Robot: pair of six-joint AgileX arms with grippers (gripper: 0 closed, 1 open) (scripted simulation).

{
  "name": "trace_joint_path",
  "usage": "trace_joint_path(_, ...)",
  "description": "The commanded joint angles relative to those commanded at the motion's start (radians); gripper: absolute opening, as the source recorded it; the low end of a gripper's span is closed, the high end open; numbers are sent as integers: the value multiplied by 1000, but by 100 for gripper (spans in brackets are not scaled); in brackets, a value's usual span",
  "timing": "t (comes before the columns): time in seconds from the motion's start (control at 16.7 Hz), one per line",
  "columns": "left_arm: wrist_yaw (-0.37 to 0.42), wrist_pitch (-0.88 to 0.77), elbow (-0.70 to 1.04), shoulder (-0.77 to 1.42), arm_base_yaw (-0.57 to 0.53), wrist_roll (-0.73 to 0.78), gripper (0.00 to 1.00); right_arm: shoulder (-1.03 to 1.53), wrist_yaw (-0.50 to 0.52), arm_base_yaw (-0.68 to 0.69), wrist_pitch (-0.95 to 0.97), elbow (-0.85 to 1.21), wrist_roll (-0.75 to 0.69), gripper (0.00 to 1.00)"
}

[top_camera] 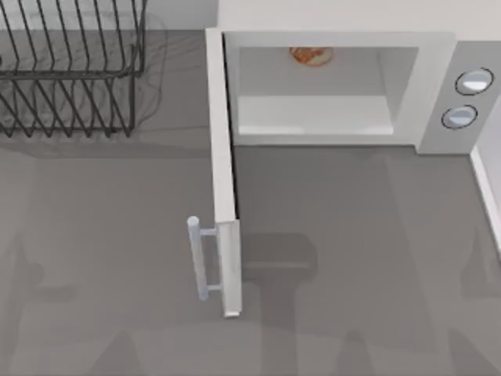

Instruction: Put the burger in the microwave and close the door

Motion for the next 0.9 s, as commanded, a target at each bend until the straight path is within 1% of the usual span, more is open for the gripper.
trace_joint_path(0.12, 32, 3, 9, 13, 30, 0, 0, 0, 0, 0, 0, 0, 0, 100)
trace_joint_path(0.48, 202, 22, 63, 85, 204, 1, 0, 0, 0, 0, 0, 0, 0, 100)
trace_joint_path(0.6, 241, 26, 76, 103, 242, 1, 0, 0, 0, 0, 0, 0, 0, 100)
trace_joint_path(0.66, 251, 27, 79, 107, 252, 1, 0, 0, 0, 0, 0, 0, 0, 100)
trace_joint_path(0.9, 249, 27, 76, 103, 250, 2, 0, 0, 0, 0, 0, 0, 0, 100)
